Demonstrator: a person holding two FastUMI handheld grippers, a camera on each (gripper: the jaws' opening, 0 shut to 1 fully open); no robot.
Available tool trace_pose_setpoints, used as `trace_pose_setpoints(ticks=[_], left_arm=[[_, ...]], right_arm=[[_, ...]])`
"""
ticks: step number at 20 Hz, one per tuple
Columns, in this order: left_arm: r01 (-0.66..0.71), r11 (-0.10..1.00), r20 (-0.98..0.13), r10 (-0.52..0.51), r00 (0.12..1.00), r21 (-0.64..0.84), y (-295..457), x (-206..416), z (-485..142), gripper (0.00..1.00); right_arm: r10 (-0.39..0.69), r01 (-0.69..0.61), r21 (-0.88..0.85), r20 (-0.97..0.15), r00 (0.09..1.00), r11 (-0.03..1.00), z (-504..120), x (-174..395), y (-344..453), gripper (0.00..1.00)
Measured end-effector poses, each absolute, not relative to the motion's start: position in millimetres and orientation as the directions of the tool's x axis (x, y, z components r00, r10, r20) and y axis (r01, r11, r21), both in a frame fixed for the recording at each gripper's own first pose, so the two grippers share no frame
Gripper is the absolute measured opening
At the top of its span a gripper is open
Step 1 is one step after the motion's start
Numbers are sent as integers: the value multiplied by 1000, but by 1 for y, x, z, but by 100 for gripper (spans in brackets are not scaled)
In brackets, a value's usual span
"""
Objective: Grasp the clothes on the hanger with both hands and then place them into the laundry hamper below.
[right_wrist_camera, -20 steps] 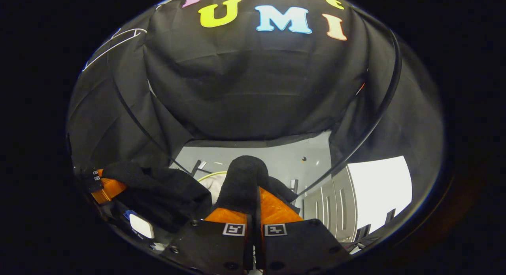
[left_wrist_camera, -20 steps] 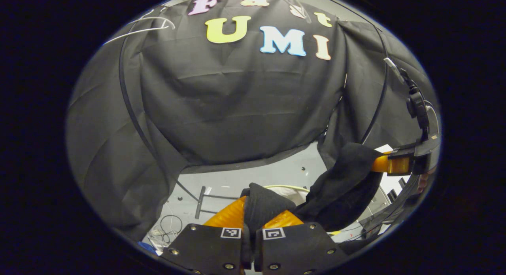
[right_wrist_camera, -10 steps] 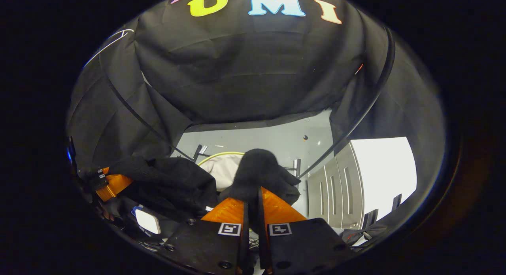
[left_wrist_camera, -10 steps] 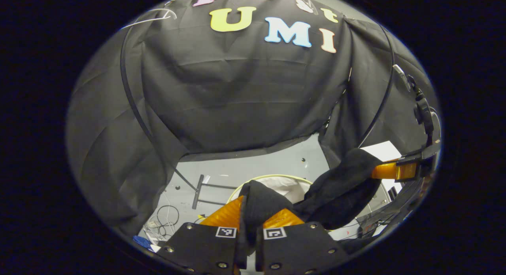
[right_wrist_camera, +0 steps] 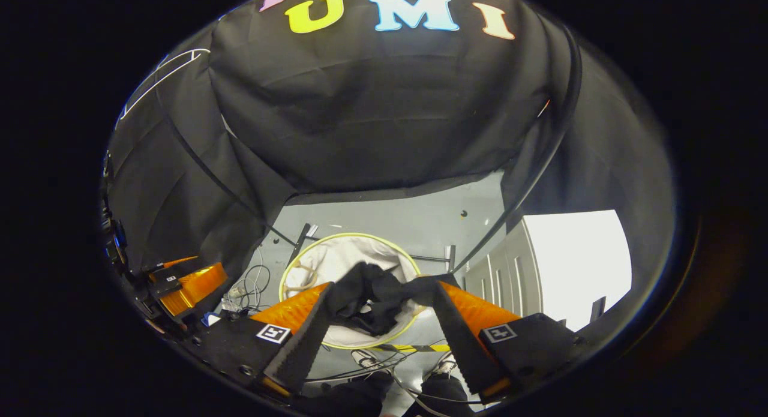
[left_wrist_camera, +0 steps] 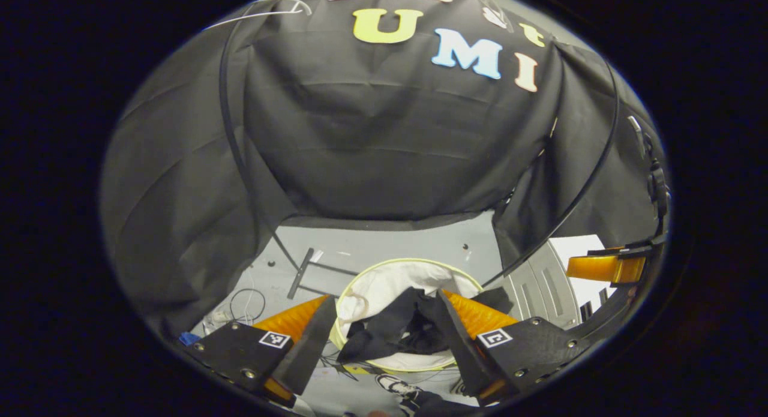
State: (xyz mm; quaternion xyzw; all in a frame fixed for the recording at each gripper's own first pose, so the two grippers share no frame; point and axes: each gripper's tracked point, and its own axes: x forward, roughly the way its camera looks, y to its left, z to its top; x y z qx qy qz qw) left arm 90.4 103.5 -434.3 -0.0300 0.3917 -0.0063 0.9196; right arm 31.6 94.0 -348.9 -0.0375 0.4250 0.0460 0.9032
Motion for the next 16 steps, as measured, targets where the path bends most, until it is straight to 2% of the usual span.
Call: trace_pose_setpoints(ticks=[3, 4, 6, 7, 8, 9, 10, 11, 16], left_arm=[[-46, 998, -709, 6, 705, -37, 103, 66, -408, 96], [-59, 998, -701, 18, 713, -34, 99, 61, -396, 96], [-87, 996, -682, 47, 730, -24, 89, 48, -372, 96], [-103, 995, -669, 65, 741, -18, 82, 43, -358, 97], [-120, 993, -654, 82, 752, -13, 73, 41, -344, 97], [-140, 990, -639, 103, 762, -8, 62, 38, -330, 96], [-162, 987, -621, 122, 774, -8, 52, 37, -314, 96], [-178, 984, -599, 134, 789, -15, 37, 37, -298, 96], [-222, 975, -468, 198, 861, 4, -29, 35, -212, 97]], right_arm=[[45, -104, -34, -742, 669, 994, -336, 27, 70, 94], [47, -103, -32, -733, 679, 994, -332, 25, 61, 99], [59, -111, -26, -714, 698, 994, -321, 21, 42, 99], [71, -120, -20, -702, 708, 993, -314, 20, 33, 94], [77, -123, -18, -689, 721, 992, -306, 17, 22, 99], [79, -122, -16, -673, 736, 992, -298, 16, 10, 94], [88, -123, -9, -655, 751, 992, -289, 13, 0, 94], [96, -124, 0, -634, 767, 992, -279, 13, -10, 99], [156, -132, 83, -496, 854, 988, -219, 9, -53, 99]])
